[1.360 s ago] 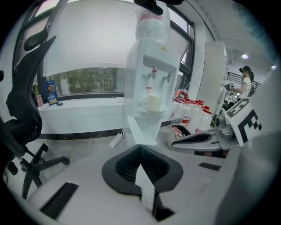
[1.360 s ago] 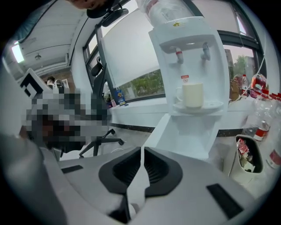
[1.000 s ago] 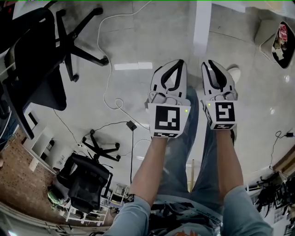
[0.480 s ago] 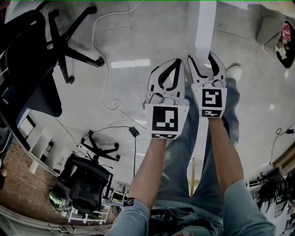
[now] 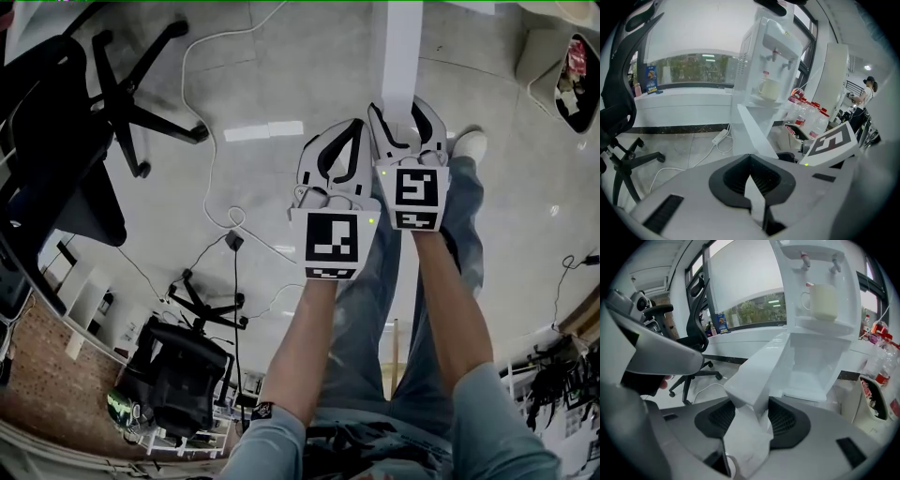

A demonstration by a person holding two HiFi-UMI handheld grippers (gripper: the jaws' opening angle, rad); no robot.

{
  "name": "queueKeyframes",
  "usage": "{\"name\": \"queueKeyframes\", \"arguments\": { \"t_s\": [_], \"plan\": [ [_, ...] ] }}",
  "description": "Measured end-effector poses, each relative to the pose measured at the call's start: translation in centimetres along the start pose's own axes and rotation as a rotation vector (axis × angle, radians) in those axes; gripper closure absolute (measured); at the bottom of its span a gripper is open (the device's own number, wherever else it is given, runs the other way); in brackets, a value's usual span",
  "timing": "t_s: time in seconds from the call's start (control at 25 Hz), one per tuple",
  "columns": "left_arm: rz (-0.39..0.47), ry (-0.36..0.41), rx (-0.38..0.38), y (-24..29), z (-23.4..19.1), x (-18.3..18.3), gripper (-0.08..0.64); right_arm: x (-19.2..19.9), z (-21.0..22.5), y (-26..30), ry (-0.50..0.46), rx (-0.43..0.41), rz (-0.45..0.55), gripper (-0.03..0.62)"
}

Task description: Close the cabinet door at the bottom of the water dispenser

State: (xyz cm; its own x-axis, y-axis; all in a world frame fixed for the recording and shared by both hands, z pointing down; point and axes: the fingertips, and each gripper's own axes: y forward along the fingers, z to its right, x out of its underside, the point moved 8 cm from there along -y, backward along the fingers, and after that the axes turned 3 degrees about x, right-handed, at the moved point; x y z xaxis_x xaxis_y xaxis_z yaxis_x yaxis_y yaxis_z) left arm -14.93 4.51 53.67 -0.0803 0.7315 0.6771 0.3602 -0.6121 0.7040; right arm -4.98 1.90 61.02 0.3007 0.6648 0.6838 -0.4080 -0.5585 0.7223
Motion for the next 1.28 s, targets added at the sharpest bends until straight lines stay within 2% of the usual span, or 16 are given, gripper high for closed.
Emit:
{"name": "queueKeyframes", "arguments": {
  "t_s": [0.48,1.28],
  "plan": [
    [-0.023,-0.023,0.024,2.7,2.4,-1.0,0.54,1.0,3.5,-1.6,-0.008,0.001,-0.024,0.367],
    [-0.052,-0.005,0.073,7.7,8.3,-3.4,0.54,1.9,13.3,-4.0,0.01,0.063,-0.045,0.387]
  ]
}}
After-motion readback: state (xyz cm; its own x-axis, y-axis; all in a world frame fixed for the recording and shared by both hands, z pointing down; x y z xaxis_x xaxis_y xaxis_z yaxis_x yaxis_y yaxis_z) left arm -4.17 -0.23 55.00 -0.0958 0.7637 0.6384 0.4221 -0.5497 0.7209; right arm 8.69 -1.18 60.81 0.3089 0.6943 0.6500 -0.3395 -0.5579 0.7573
